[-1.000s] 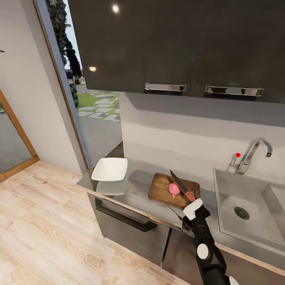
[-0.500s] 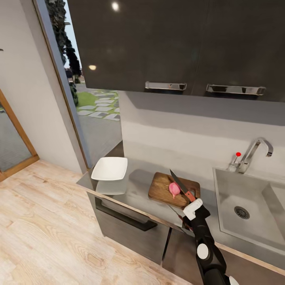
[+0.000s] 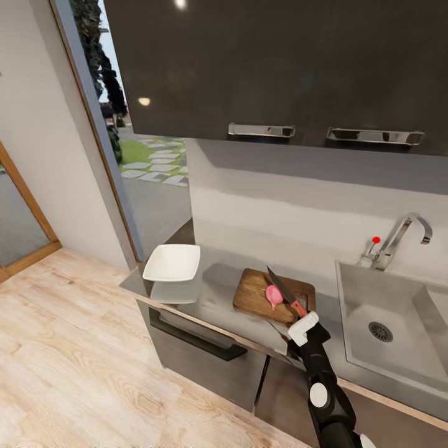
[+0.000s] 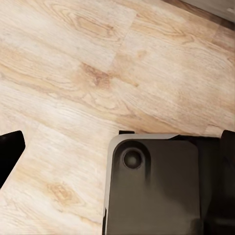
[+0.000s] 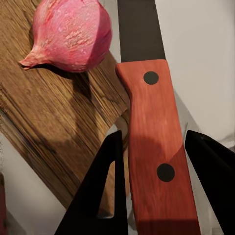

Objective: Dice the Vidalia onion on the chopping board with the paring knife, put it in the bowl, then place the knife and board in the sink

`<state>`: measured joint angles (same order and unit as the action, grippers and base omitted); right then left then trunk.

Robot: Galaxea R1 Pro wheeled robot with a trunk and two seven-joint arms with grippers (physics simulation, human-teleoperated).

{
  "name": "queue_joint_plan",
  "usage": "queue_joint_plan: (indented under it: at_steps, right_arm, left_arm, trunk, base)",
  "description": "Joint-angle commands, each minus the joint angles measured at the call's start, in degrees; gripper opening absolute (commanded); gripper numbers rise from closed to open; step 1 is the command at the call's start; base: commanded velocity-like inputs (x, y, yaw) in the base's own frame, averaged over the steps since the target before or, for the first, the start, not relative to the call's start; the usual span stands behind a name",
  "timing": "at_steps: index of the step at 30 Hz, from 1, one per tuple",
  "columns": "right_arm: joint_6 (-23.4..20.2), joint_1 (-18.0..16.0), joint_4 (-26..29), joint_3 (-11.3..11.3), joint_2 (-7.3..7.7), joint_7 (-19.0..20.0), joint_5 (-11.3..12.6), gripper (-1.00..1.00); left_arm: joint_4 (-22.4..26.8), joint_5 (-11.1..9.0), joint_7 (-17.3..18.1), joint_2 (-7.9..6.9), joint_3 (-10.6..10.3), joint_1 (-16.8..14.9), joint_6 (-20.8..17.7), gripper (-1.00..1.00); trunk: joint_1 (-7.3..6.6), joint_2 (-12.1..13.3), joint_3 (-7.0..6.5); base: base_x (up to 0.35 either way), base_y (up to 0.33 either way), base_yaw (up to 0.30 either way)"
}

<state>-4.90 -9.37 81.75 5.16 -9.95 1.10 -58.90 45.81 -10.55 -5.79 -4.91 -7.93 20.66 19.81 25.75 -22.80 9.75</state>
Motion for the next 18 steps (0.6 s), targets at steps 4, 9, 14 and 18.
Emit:
queue_joint_plan:
  at_steps: [4, 9, 14, 18]
  right_arm:
    - [-0.2, 0.0, 0.1, 0.0, -0.05, 0.1, -0.6, -1.00]
    - [-0.2, 0.0, 0.1, 0.1, -0.05, 0.1, -0.6, -1.00]
    - [-0.2, 0.0, 0.1, 0.1, -0.05, 0.1, -0.6, -1.00]
    - [-0.2, 0.0, 0.1, 0.1, -0.05, 0.1, -0.7, -1.00]
  left_arm:
    - [0.1, -0.4, -0.5, -0.10, -0.4, 0.0, 0.1, 1.00]
    - [0.1, -0.4, -0.5, -0.09, -0.4, 0.0, 0.1, 1.00]
    - [0.1, -0.4, -0.5, -0.10, -0.4, 0.0, 0.1, 1.00]
    - [0.1, -0.4, -0.5, -0.08, -0.4, 0.0, 0.1, 1.00]
  trunk:
    - [0.03, -0.1, 0.38]
    - [0.03, -0.1, 0.71]
    - [0.03, -0.1, 0.86]
    - [0.03, -0.1, 0.88]
  base:
    - [0.000, 0.000, 0.000]
    - [0.000, 0.000, 0.000]
    - [0.000, 0.000, 0.000]
    - [0.000, 0.000, 0.000]
